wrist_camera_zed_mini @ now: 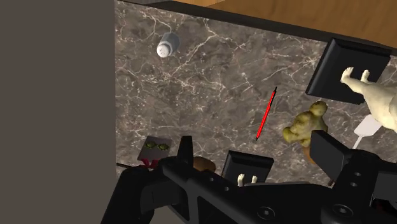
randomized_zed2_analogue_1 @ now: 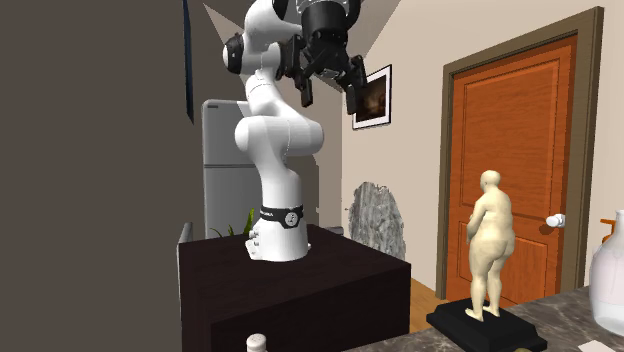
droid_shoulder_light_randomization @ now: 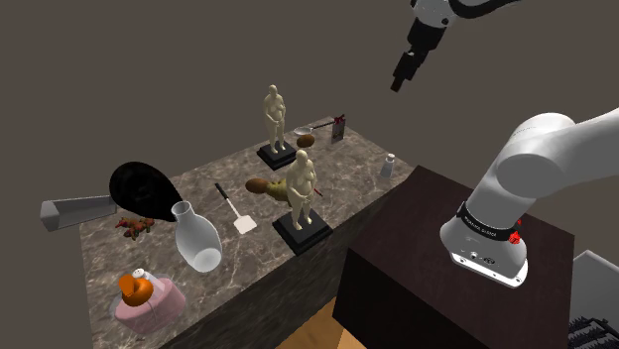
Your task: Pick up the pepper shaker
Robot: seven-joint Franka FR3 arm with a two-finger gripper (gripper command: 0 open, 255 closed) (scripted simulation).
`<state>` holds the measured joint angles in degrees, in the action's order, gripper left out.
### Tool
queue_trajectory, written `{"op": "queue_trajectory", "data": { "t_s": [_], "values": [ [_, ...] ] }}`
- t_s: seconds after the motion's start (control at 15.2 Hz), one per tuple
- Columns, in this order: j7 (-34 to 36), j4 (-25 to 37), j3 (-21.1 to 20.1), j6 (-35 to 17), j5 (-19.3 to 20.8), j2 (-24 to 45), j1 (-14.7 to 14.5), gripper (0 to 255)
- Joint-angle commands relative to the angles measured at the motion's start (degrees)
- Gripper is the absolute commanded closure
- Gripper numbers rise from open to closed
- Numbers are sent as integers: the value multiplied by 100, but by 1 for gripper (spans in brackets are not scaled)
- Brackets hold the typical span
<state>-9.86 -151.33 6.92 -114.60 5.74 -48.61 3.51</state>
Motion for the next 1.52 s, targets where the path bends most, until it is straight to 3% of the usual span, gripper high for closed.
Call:
{"op": "queue_trajectory", "data": {
  "t_s": [0.0,0.59,1.12,1.32,1.39,1.45],
  "values": [
    [-102,-304,126,-382,114,68,79,0],
    [-480,-1318,700,-2423,638,1102,449,0],
    [-877,-1569,1303,-4651,952,3070,643,0],
    [-1221,-1488,1635,-5508,727,4002,477,0],
    [-1475,-1447,1794,-5786,450,4326,316,0],
    [-1972,-1397,1959,-6055,-163,4658,59,0]
  ]
}}
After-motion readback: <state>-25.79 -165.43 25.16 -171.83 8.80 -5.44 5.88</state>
